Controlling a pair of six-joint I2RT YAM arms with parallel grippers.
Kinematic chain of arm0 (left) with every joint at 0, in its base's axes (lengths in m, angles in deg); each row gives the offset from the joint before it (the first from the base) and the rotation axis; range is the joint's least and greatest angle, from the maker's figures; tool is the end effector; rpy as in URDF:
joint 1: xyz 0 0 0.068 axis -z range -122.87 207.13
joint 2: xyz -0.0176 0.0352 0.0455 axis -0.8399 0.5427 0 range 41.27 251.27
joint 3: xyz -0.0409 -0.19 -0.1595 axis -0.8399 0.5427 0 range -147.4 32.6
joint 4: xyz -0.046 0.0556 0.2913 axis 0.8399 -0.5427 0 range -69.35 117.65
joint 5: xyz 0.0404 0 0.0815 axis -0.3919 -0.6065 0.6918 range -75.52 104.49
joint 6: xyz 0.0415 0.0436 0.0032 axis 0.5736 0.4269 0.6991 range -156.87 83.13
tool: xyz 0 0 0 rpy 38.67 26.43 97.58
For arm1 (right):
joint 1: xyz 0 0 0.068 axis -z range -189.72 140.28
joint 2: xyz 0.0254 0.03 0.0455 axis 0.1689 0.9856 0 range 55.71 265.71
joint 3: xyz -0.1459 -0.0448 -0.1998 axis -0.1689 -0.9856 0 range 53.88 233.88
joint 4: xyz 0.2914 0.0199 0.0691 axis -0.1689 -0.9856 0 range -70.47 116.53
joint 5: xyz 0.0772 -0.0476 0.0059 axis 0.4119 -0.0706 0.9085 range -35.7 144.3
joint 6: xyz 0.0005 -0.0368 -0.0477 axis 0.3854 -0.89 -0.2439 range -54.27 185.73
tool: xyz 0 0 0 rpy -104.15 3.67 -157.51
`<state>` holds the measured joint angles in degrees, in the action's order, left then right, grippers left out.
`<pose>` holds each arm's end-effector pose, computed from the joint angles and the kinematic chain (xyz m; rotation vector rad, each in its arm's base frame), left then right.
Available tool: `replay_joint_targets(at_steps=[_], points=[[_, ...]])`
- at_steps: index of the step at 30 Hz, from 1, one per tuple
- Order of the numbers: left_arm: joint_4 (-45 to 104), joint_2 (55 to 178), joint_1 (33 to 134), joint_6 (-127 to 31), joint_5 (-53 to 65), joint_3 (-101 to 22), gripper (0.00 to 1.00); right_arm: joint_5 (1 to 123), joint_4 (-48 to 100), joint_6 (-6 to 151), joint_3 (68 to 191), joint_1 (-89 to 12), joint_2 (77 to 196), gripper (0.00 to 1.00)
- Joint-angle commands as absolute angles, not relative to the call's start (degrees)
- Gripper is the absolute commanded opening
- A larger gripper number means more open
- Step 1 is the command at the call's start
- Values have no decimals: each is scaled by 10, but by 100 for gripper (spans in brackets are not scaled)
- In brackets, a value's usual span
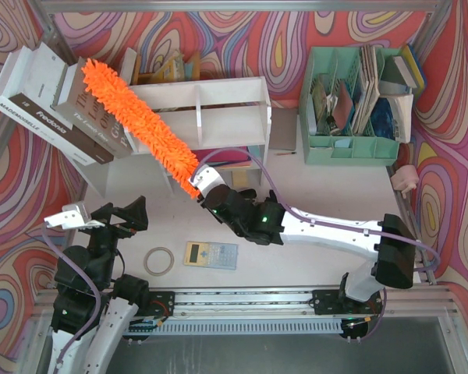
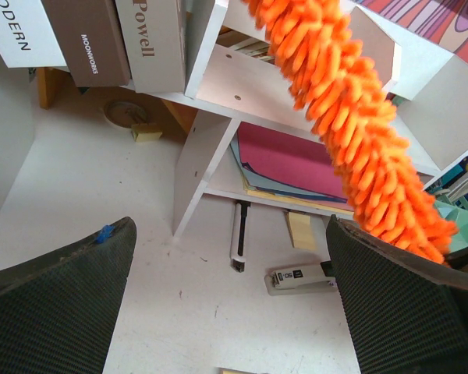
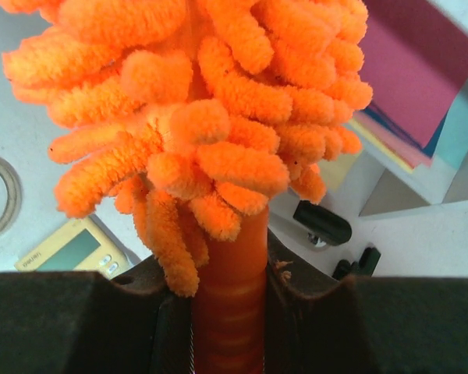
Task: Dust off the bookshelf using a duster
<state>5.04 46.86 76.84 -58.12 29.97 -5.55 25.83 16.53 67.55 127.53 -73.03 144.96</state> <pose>0.1012 -0.0236 0.3618 -0.2451 1.3941 -0.4041 0.2033 0.3571 0.2873 -0.7268 1.8293 0.2433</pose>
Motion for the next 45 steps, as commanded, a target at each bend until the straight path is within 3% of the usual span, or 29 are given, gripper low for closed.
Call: replay_joint_targets(at_steps=[1, 9, 15, 27, 35, 45], points=[[52, 463, 765, -585, 302, -50, 98, 249, 155, 717, 1250, -730, 1450, 0], [53, 467, 765, -585, 300, -50, 98, 246, 135, 725, 1238, -731, 1409, 0], [52, 464, 765, -585, 301, -50, 98, 251, 120, 746, 1305, -732, 1410, 0], [51, 458, 764, -586, 302, -50, 98, 301, -68, 1004, 1598, -744, 1537, 0], [49, 444, 765, -586, 311, -51, 98, 272, -302, 1090, 1911, -778, 1718, 0], [45, 422, 765, -586, 321, -53, 98, 285, -312, 1106, 1908, -778, 1739, 0]])
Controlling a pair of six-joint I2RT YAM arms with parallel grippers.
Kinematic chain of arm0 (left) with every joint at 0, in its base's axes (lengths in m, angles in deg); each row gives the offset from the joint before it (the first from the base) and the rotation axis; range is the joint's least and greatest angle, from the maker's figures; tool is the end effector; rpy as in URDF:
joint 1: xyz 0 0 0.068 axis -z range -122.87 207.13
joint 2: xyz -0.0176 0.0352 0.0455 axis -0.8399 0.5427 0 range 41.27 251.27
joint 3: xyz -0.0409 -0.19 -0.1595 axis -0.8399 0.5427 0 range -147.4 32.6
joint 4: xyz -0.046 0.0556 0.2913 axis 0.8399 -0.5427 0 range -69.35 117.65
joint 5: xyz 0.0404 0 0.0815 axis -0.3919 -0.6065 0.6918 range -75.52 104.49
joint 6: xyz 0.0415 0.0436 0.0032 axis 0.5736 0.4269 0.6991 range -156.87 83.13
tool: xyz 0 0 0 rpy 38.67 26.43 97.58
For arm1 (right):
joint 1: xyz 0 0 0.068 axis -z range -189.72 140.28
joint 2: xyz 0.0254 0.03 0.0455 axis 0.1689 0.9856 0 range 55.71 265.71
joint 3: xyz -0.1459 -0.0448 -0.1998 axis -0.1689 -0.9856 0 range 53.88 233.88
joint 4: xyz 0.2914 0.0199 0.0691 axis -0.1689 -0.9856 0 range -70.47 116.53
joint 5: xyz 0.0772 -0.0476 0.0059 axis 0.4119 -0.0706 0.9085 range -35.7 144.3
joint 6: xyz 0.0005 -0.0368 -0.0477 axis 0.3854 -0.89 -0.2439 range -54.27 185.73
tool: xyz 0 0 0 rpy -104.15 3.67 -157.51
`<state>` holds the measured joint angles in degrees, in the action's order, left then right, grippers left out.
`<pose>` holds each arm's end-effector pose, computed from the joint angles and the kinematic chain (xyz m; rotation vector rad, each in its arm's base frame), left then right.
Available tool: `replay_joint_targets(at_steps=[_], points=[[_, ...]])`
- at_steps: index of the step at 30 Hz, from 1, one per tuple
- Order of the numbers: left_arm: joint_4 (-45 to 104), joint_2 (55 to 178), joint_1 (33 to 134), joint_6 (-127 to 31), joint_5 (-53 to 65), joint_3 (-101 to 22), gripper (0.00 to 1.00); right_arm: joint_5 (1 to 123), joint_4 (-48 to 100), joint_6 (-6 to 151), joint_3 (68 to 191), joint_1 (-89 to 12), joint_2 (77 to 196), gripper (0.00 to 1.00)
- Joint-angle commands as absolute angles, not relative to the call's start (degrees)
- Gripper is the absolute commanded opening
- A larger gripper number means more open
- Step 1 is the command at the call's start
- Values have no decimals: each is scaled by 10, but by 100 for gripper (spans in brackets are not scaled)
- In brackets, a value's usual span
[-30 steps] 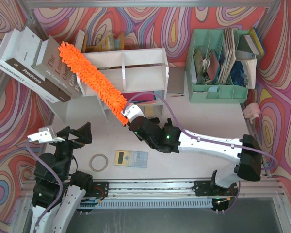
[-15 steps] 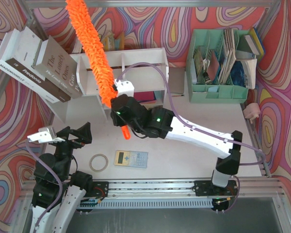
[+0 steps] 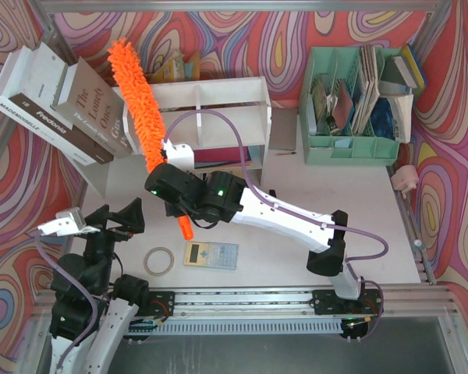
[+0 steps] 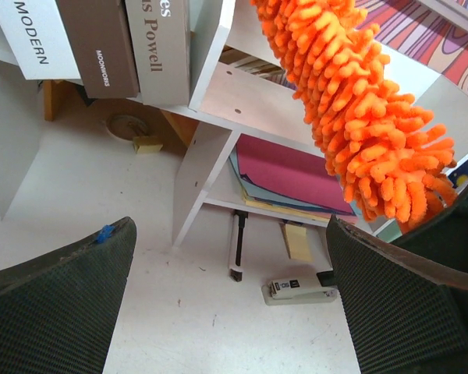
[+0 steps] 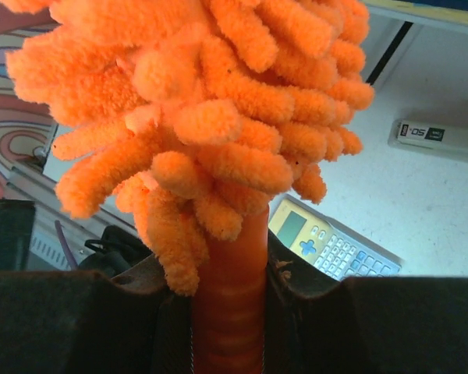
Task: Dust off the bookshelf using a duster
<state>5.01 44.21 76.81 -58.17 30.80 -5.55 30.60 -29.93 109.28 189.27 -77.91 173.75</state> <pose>0.0904 -0.0190 0.3653 -0.2607 1.3470 -0.4084 0.1941 0.4369 0.3971 -0.2603 2.2429 0.6204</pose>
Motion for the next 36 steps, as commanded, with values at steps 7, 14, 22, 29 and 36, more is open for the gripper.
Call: replay_joint_targets(at_steps=[7, 14, 22, 29, 36], points=[[36, 417, 765, -586, 339, -58, 98, 331, -319, 1086, 1921, -780, 1774, 0], [42, 417, 764, -588, 336, -53, 98, 320, -328, 1076, 1915, -784, 1770, 0], [43, 419, 764, -588, 332, -52, 98, 246, -344, 1131, 1797, -754, 1675, 0], [44, 421, 764, -589, 331, -52, 98, 245, -329, 1130, 1754, -748, 1643, 0], [43, 421, 764, -589, 332, -52, 98, 304, -304, 1065, 1849, -774, 1714, 0]])
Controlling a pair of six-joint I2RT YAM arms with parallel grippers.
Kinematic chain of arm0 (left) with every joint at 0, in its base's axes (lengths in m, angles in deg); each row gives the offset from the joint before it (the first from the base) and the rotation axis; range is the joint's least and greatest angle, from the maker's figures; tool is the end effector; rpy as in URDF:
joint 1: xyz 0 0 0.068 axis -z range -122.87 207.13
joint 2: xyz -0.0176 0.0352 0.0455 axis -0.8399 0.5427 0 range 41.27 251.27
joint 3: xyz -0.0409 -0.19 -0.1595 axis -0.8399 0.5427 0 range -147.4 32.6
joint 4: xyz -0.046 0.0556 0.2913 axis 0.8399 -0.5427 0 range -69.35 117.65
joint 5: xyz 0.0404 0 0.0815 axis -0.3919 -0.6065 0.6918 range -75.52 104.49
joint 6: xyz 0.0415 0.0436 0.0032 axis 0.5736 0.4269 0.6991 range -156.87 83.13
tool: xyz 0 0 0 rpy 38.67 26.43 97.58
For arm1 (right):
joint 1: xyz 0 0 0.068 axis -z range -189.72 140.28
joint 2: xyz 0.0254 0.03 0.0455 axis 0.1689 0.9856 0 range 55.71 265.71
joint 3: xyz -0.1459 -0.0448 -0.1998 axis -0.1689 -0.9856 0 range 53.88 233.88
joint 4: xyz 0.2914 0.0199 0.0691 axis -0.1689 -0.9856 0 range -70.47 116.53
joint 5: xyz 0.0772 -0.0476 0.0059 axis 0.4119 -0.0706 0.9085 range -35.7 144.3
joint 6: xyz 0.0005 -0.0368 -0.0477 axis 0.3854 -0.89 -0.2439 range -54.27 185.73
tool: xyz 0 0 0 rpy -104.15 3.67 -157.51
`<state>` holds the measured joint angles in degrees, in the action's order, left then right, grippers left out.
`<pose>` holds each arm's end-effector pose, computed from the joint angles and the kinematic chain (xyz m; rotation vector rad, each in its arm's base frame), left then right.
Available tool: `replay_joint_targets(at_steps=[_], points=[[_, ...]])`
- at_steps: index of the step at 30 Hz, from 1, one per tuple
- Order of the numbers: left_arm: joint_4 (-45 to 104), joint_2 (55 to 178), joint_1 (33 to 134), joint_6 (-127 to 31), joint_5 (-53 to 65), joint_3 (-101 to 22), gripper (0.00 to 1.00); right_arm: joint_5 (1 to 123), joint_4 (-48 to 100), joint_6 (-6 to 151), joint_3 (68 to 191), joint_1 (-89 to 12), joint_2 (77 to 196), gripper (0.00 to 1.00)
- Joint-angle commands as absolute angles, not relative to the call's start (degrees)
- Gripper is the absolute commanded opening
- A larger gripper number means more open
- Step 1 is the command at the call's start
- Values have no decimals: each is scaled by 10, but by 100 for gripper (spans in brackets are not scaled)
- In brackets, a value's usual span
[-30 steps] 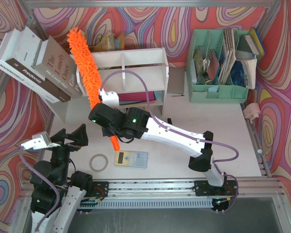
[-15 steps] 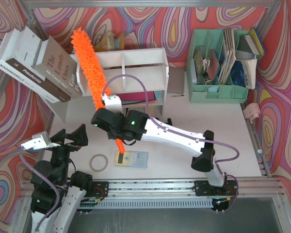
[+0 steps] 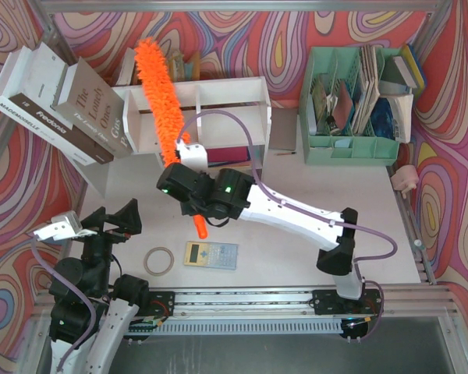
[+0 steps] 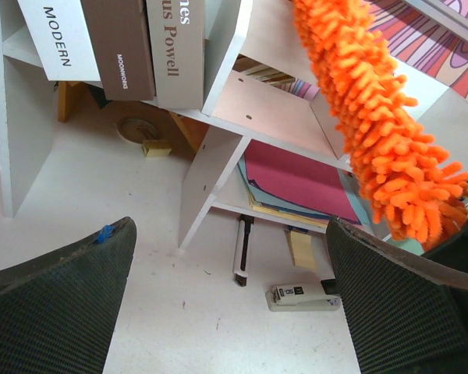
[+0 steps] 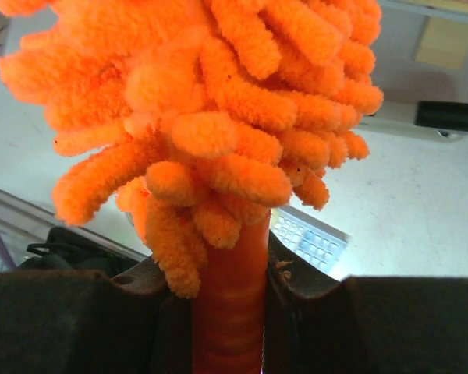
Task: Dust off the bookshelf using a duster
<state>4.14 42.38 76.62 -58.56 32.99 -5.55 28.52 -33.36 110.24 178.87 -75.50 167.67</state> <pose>0.0833 -0.0145 0.3656 -0.3005 1.3239 -0.3906 0.2037 0.4056 0.3774 -0.2219 2.3192 0.4493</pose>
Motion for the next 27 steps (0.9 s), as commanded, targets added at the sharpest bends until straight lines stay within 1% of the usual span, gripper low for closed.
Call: replay_joint_targets(at_steps=[1, 6, 9, 22, 27], points=[[43, 421, 764, -589, 332, -52, 98, 313, -302, 1058, 1865, -778, 1724, 0], [43, 422, 764, -590, 331, -51, 98, 343, -278, 1036, 1883, -789, 1737, 0], [43, 422, 764, -590, 331, -51, 98, 325, -285, 1039, 1874, -790, 1730, 0], [42, 426, 764, -589, 332, -52, 98, 220, -328, 1131, 1717, -753, 1616, 0], [42, 425, 764, -590, 332, -52, 98, 252, -306, 1108, 1724, -753, 1622, 0]])
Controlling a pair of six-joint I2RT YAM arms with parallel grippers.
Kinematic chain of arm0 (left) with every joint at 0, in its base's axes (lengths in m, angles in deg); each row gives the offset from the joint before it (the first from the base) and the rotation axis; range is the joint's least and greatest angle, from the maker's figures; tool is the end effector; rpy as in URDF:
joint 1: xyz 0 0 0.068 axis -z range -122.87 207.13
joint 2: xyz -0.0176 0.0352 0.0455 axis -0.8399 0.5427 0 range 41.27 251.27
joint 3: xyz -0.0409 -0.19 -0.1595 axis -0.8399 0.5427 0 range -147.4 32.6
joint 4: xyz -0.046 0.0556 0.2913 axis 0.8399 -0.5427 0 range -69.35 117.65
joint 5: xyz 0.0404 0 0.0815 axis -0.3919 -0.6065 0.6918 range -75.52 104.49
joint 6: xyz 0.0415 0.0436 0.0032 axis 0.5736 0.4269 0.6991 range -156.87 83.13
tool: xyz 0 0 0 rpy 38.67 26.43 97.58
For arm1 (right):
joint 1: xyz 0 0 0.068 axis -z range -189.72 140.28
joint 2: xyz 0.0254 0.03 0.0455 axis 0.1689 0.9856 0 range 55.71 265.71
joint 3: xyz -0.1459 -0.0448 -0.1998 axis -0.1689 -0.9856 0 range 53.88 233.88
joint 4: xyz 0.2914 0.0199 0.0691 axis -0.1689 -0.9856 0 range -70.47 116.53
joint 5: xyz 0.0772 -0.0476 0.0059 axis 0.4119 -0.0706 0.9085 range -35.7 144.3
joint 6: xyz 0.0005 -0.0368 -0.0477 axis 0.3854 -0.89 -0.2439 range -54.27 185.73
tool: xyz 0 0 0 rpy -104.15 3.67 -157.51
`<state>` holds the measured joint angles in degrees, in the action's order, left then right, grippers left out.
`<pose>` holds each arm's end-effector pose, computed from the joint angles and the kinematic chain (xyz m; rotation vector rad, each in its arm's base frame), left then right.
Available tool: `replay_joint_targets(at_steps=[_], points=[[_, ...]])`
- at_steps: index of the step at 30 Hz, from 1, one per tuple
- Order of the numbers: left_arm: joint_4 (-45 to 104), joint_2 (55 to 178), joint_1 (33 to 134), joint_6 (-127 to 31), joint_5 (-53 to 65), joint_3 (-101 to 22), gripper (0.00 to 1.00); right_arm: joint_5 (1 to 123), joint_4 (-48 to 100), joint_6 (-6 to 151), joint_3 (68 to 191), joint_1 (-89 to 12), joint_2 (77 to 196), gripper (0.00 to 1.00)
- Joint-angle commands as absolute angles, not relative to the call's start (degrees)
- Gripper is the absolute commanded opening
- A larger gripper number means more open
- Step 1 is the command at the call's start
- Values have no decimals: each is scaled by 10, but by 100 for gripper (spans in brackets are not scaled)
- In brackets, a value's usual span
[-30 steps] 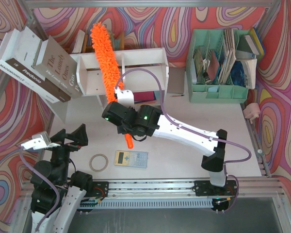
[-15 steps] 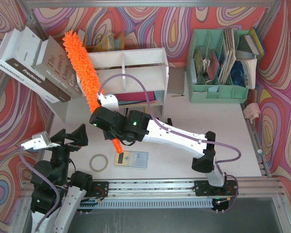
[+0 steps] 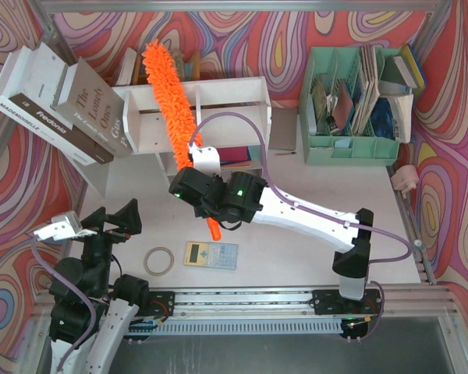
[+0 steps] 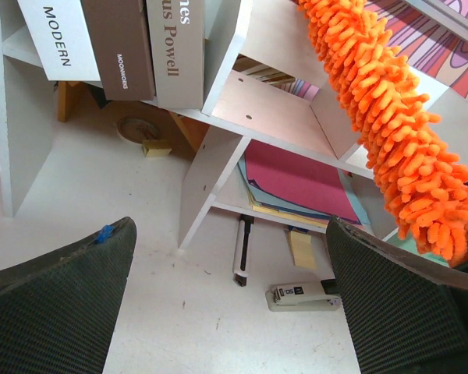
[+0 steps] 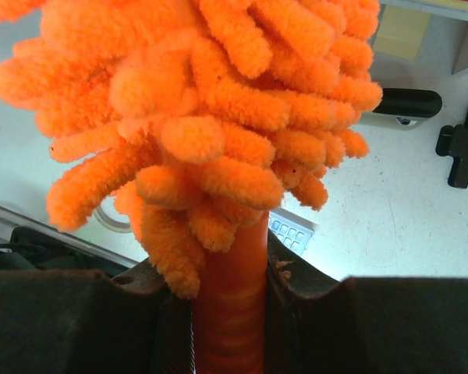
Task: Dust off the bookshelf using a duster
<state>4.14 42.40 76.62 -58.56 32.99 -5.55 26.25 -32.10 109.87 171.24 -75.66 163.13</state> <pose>0.0834 -0.0145 0.3656 -0.3005 1.3243 -0.3905 0.1979 0.3918 0.3676 -0.2238 2.3155 0.3841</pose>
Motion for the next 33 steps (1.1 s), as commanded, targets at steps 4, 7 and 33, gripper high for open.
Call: replay_joint_targets(at_steps=[4, 7, 33], points=[[40, 422, 764, -592, 334, -53, 98, 305, -281, 1069, 1767, -762, 1662, 0], [40, 423, 764, -592, 333, -51, 98, 318, -293, 1043, 1832, -776, 1703, 0], [41, 430, 764, -593, 332, -51, 98, 220, -289, 1097, 1691, -754, 1591, 0]])
